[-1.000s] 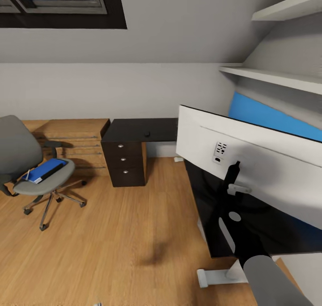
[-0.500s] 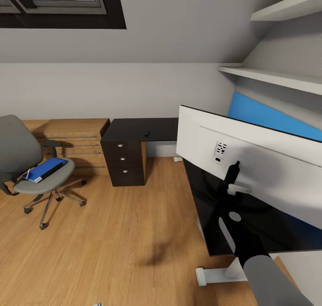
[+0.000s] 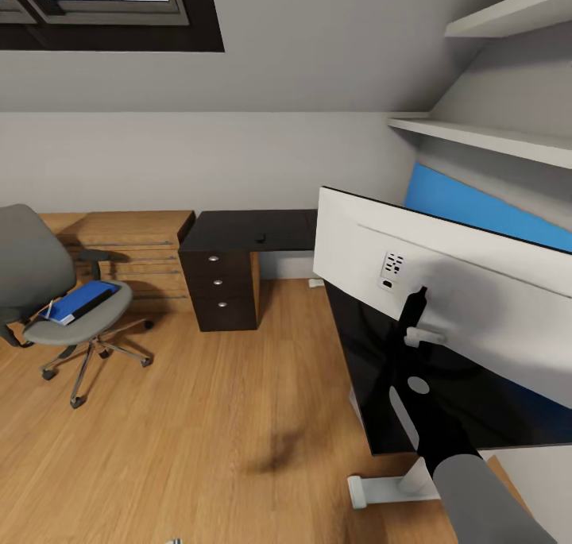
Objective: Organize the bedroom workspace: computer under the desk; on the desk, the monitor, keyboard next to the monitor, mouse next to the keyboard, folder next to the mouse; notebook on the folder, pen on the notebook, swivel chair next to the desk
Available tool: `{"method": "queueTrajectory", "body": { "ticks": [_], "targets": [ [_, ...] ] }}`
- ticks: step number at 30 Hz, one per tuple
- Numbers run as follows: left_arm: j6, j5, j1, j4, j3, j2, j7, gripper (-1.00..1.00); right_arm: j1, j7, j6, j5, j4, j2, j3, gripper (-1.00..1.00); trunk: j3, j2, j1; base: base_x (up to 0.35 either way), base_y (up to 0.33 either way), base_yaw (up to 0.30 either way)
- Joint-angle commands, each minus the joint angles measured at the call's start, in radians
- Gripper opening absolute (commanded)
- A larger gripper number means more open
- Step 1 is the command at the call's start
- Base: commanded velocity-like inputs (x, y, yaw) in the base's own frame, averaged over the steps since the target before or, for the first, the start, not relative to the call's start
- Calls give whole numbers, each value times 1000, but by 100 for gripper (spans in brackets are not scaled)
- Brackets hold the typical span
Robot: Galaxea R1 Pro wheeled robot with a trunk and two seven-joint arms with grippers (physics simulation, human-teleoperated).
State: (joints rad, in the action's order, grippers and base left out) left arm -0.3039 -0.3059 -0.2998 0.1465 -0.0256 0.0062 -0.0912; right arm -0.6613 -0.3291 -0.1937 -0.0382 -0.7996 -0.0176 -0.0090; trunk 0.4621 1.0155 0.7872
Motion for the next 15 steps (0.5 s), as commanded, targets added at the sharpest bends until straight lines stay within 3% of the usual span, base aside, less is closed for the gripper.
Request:
{"method": "queueTrajectory", "body": {
  "ticks": [1, 11, 15],
  "targets": [
    [-3, -4, -1, -1, -4, 0, -2, 100, 0, 1, -1, -3, 57, 1, 1, -100, 1, 0, 0, 0, 0, 0],
    [-3, -4, -1, -1, -4, 0, -4, 100, 0, 2, -3, -2, 59, 1, 3, -100, 1, 0, 0, -5, 0, 0],
    [-3, -4, -1, -1, -4, 0, -4, 100, 0, 2, -4, -2, 60, 1, 3, -100, 1, 0, 0, -125, 0, 0]
  ]
}}
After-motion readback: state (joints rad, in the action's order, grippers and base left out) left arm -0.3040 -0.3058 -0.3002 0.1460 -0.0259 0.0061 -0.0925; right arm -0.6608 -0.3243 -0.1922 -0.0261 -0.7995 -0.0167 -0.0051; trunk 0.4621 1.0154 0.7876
